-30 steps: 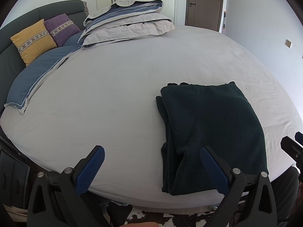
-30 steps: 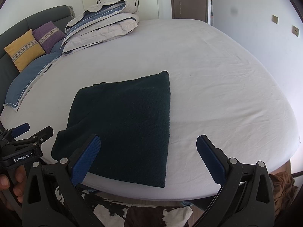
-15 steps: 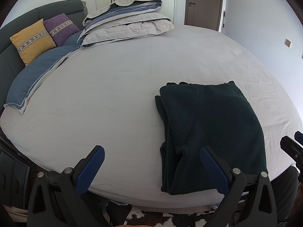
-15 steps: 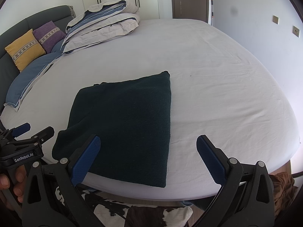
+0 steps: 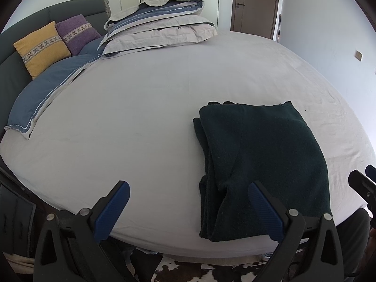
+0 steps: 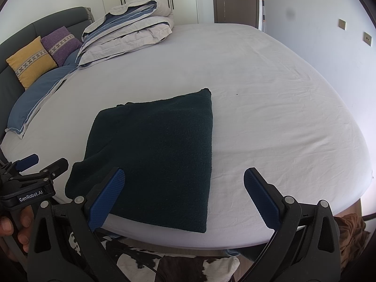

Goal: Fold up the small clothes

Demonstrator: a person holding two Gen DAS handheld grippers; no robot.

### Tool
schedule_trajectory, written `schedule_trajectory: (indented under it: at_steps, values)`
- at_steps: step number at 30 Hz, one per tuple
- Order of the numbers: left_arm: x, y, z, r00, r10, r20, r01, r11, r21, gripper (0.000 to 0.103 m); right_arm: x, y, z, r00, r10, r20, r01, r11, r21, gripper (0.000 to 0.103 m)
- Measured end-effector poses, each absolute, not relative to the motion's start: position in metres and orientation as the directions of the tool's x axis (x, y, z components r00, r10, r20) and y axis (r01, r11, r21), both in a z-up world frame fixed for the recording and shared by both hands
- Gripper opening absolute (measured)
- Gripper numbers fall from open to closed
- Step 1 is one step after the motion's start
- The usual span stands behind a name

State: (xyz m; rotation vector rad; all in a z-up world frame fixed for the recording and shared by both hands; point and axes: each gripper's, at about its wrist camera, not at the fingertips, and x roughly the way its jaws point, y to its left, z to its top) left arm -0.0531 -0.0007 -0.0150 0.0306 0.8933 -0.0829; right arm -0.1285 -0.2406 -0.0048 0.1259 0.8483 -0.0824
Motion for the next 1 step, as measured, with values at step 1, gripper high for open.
schedule_trajectory:
  at_steps: [1]
  values:
    - [-0.0529,-0.0005,-0.0152,0.623,-0.061,-0.78,0.086,0.996,-0.009,0.103,-0.1285,-0.2405,-0.0048,0.659,-0.023,-0.752,0.123,0.989,0.078,0.103]
